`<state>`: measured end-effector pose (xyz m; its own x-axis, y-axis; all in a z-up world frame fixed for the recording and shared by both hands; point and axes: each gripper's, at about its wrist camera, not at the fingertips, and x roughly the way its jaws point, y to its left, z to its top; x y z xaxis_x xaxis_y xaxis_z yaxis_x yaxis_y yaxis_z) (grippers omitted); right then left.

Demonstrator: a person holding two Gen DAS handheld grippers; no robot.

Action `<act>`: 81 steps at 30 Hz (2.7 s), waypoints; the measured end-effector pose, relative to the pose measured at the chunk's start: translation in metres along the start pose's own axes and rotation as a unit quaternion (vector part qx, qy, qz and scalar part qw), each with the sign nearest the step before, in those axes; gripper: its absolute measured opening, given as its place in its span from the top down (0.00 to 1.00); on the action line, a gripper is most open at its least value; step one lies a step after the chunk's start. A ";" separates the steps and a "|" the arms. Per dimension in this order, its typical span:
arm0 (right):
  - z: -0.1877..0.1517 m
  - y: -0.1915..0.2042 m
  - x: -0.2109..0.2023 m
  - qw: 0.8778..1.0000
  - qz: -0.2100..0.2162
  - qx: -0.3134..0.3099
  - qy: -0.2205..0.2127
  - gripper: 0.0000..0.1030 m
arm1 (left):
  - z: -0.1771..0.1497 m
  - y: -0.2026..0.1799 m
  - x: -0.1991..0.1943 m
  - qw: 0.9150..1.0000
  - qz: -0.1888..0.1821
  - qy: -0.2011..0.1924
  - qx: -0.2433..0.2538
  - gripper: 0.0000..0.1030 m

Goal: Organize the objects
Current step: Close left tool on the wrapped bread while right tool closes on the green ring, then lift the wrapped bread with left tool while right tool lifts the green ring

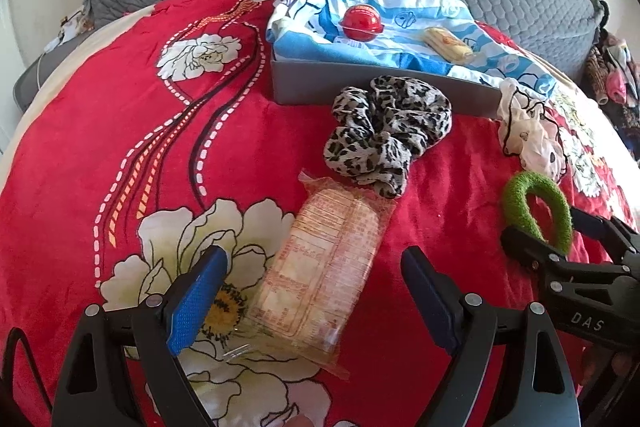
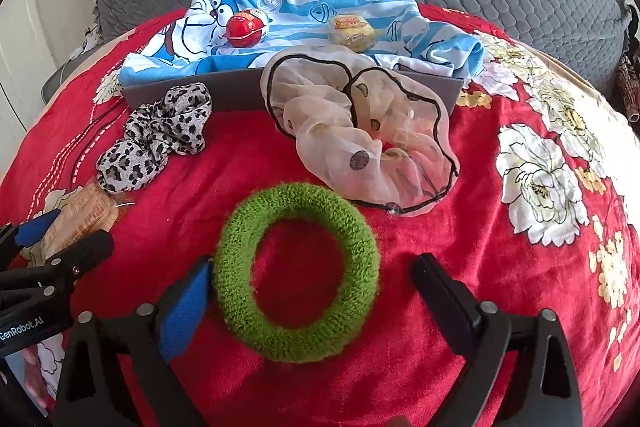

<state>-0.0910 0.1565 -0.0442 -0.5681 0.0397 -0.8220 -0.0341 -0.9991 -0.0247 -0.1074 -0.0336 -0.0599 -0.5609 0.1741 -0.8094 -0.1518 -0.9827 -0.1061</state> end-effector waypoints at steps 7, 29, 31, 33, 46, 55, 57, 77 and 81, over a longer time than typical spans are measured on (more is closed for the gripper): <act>-0.001 0.003 -0.002 1.000 -0.003 -0.011 -0.003 0.16 | 0.001 0.001 0.000 1.000 -0.012 0.003 -0.007 0.13; -0.001 0.009 -0.004 1.000 0.013 -0.026 -0.008 0.36 | 0.001 0.001 0.001 1.000 -0.018 0.004 -0.005 0.37; -0.001 0.009 -0.004 1.000 0.013 -0.027 -0.008 0.38 | 0.001 0.002 0.000 1.000 -0.018 0.003 -0.005 0.40; -0.001 0.009 -0.004 0.999 0.015 -0.027 -0.008 0.40 | 0.002 0.002 0.000 1.000 -0.018 0.002 -0.005 0.43; 0.000 0.010 -0.006 0.999 0.027 -0.024 -0.007 0.59 | 0.001 -0.002 -0.002 1.000 -0.026 0.000 0.006 0.57; 0.000 0.008 -0.008 0.999 0.036 -0.014 -0.006 0.66 | 0.001 -0.001 -0.002 1.000 -0.029 0.000 0.005 0.59; 0.000 0.008 -0.008 0.999 0.036 -0.013 -0.005 0.67 | 0.001 -0.001 -0.003 1.000 -0.028 0.000 0.006 0.60; 0.000 0.009 -0.015 0.999 0.052 -0.009 -0.005 0.73 | -0.004 -0.009 -0.014 1.000 -0.023 -0.002 0.013 0.60; 0.000 0.010 -0.019 0.999 0.052 -0.011 -0.009 0.73 | -0.004 -0.011 -0.017 1.000 -0.022 -0.001 0.015 0.60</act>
<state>-0.0804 0.1459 -0.0290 -0.5819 -0.0643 -0.8107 0.0435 -0.9979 0.0479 -0.0928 -0.0263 -0.0476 -0.5555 0.2171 -0.8027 -0.2002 -0.9718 -0.1243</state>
